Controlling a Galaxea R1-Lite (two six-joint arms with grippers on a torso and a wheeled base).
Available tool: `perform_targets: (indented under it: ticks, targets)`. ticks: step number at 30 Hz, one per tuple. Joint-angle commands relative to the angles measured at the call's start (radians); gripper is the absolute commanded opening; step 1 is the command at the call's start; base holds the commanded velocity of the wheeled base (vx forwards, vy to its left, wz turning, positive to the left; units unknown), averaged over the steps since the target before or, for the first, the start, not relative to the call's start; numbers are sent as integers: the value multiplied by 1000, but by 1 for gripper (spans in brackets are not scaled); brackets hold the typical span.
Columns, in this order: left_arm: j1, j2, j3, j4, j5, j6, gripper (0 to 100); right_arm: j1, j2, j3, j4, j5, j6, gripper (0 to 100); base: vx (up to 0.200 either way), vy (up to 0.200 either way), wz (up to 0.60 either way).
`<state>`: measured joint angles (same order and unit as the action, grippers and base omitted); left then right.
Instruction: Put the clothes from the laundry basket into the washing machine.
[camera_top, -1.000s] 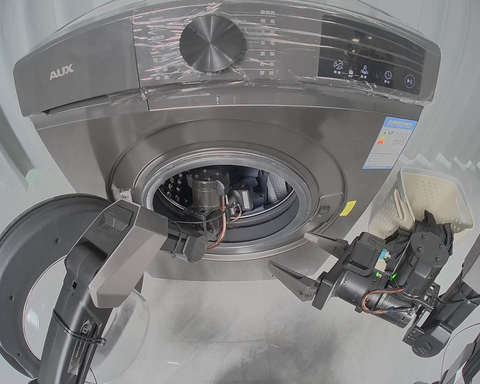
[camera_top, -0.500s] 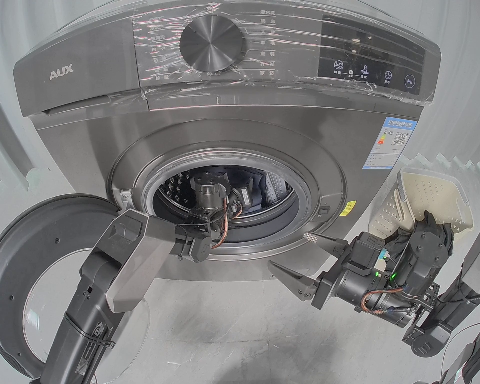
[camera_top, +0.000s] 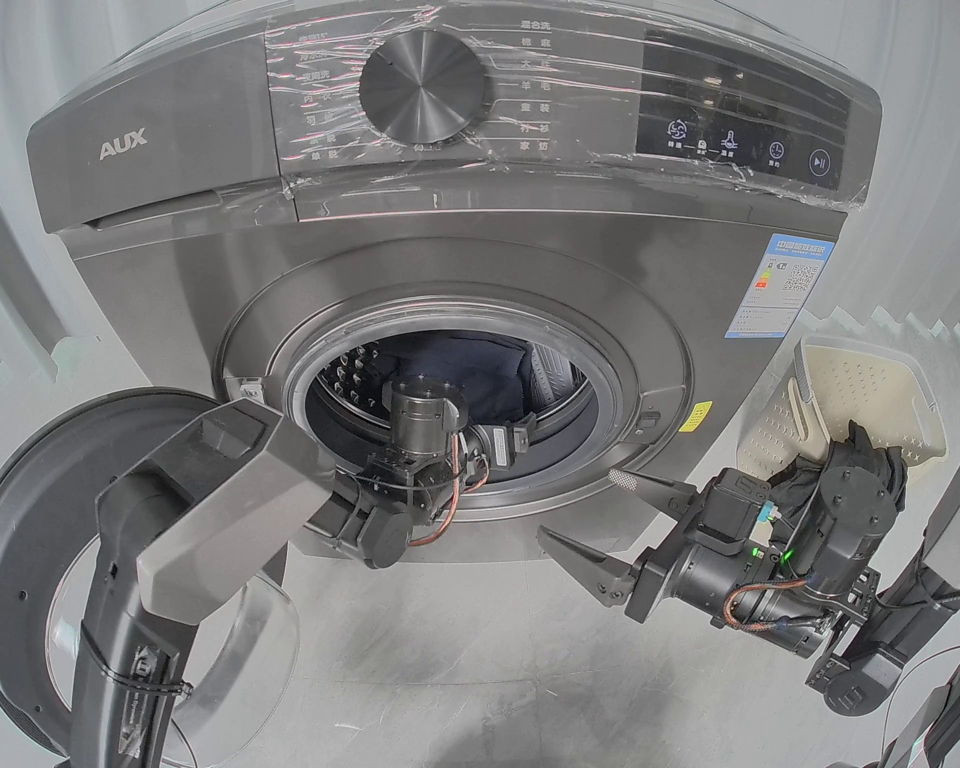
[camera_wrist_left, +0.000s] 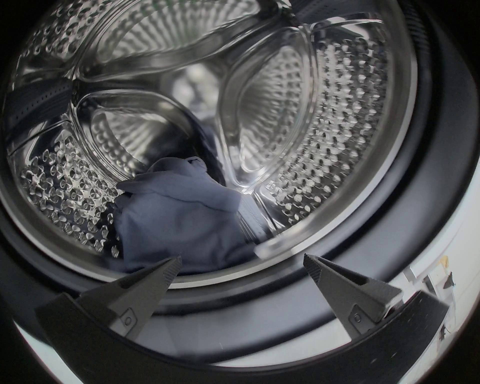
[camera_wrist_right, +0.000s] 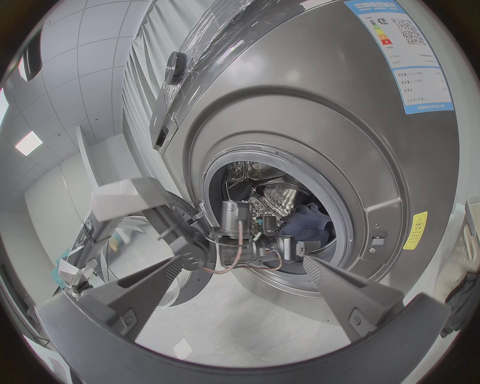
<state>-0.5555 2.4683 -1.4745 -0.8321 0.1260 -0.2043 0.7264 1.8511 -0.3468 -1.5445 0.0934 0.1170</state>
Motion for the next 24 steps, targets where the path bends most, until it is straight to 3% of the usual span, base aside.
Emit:
perform_targets:
  ticks: [1, 4, 6, 14, 19, 24]
  targets:
    - [-98, -351, 421, -127, -42, 52, 100, 1, -15, 48, 1, 0, -2, 100, 0, 0, 0]
    - [-126, -417, 520, -185, -42, 52, 100, 1, -24, 63, 1, 0, -2, 100, 0, 0, 0]
    - [-155, -526, 665, -231, -42, 54, 100, 1, -39, 89, 1, 0, -4, 100, 0, 0, 0]
    - [-242, -850, 974, -237, -26, 52, 100, 2, -125, 141, 3, -27, -5, 100, 0, 0, 0]
    - [-231, -999, 1089, -237, -26, 66, 100, 2, -231, 238, 3, -37, -10, 100, 0, 0, 0]
    - [-196, -1155, 1186, -237, -26, 71, 100, -15, -343, 261, 10, -66, -13, 100, 0, 0, 0]
